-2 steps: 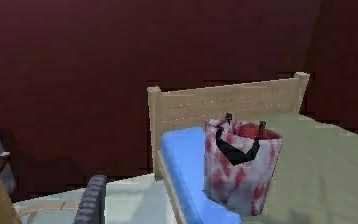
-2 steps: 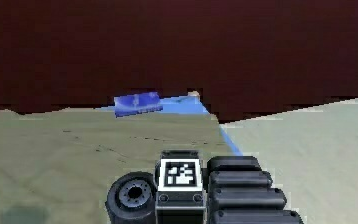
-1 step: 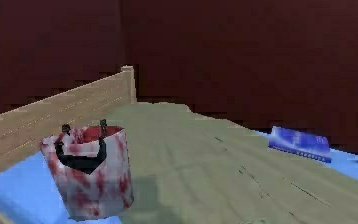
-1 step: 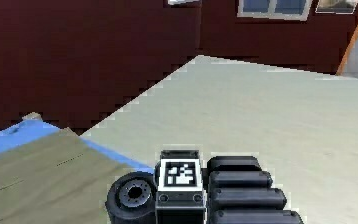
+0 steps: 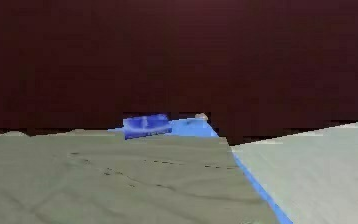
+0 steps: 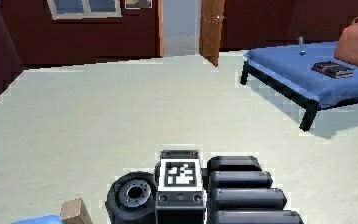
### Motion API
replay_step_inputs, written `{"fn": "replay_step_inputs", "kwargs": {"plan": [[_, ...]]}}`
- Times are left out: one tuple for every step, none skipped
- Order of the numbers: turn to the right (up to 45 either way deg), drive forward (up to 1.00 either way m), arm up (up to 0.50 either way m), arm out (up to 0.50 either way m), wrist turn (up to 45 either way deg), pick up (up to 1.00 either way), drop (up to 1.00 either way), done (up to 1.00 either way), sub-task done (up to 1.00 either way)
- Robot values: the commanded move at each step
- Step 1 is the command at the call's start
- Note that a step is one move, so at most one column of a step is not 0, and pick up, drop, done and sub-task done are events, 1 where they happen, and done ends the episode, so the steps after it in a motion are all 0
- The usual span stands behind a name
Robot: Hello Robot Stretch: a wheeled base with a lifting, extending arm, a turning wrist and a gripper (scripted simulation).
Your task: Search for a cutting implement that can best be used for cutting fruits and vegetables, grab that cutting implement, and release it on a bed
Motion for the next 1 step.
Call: {"fn": "replay_step_inputs", "kwargs": {"plan": [[39.0, 0.00, 0.00, 0.00, 0.0, 0.00, 0.00, 0.00, 0.00]]}}
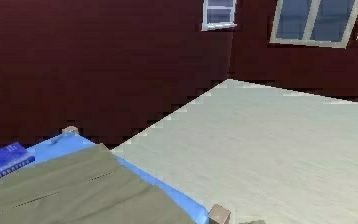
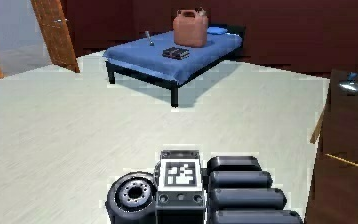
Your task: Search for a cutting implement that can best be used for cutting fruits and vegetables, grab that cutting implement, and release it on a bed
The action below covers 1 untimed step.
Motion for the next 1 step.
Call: {"fn": "replay_step_inputs", "kwargs": {"plan": [[3.0, 0.00, 0.00, 0.00, 0.0, 0.00, 0.00, 0.00, 0.00]]}}
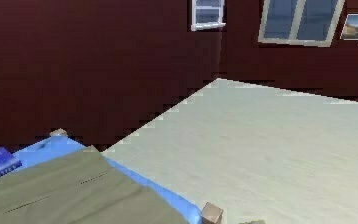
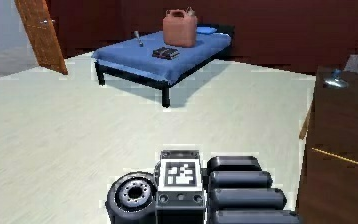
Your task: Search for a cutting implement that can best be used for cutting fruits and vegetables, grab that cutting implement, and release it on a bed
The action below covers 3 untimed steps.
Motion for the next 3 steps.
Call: {"fn": "replay_step_inputs", "kwargs": {"plan": [[-45.0, 0.00, 0.00, 0.00, 0.0, 0.00, 0.00, 0.00, 0.00], [-45.0, 0.00, 0.00, 0.00, 0.0, 0.00, 0.00, 0.00, 0.00], [-45.0, 0.00, 0.00, 0.00, 0.0, 0.00, 0.00, 0.00, 0.00]]}}
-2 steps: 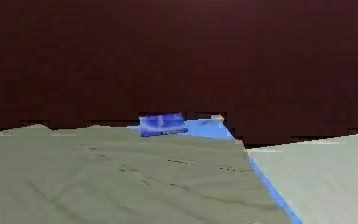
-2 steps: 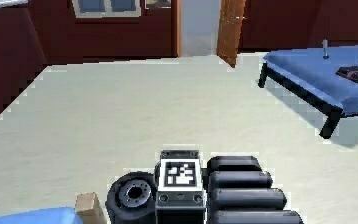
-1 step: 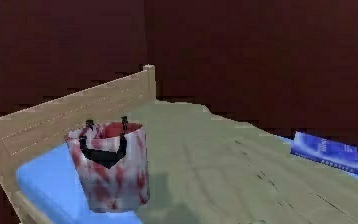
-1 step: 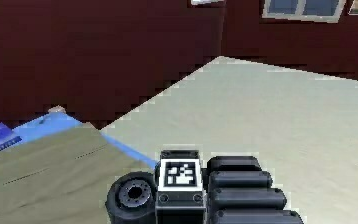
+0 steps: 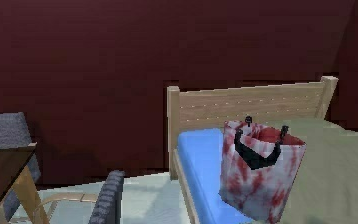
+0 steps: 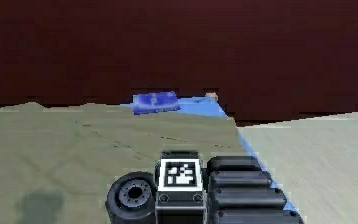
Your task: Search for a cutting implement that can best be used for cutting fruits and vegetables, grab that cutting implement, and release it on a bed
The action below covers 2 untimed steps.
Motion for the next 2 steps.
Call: {"fn": "replay_step_inputs", "kwargs": {"plan": [[0.0, 0.00, 0.00, 0.48, 0.0, 0.00, 0.00, 0.00, 0.00], [0.0, 0.00, 0.00, 0.00, 39.0, 0.00, 0.00, 0.00, 0.00]]}}
